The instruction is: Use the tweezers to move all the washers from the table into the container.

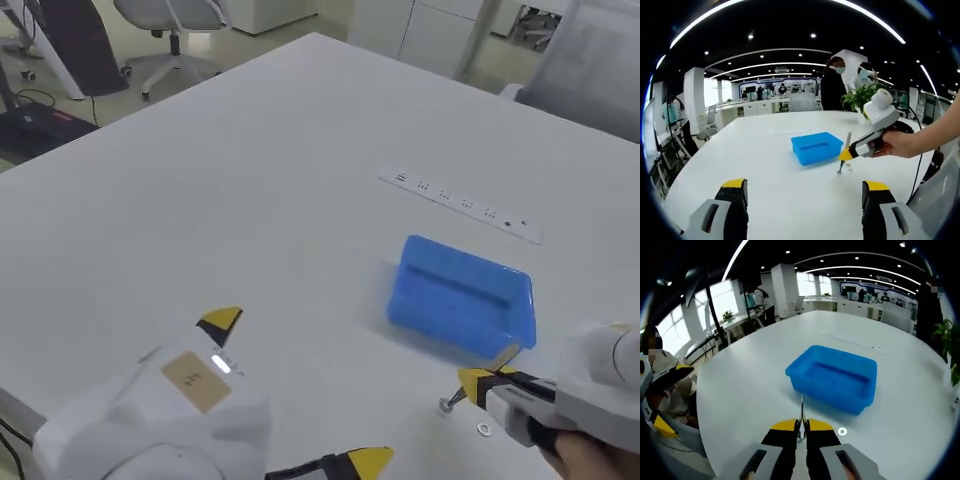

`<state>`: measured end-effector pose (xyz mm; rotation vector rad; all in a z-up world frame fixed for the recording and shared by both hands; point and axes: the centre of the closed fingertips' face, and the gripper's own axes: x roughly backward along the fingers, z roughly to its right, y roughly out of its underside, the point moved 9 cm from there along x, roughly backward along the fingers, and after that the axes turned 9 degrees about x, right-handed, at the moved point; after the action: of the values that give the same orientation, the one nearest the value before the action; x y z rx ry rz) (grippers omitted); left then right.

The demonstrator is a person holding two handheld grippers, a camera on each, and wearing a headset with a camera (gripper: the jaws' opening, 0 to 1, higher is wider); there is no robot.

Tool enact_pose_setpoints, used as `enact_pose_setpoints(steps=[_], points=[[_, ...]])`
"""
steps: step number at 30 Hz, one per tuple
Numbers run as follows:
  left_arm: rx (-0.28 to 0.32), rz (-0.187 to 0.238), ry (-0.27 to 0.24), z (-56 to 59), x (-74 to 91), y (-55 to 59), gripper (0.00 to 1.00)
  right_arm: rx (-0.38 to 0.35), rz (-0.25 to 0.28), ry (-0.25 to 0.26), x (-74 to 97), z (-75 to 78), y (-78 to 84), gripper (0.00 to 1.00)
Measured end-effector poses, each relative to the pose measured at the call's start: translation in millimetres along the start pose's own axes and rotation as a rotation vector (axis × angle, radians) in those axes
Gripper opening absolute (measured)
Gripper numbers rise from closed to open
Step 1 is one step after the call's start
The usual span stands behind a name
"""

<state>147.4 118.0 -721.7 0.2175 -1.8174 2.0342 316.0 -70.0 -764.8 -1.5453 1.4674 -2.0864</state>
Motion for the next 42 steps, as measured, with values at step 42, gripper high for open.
enact_pose_setpoints(steps=[42], points=[[-0.017, -0.026, 0.01, 1.4, -1.9, 2.3, 0.97, 0.073, 0.141, 0.063, -17.1, 24.4, -88.4, 0.01]])
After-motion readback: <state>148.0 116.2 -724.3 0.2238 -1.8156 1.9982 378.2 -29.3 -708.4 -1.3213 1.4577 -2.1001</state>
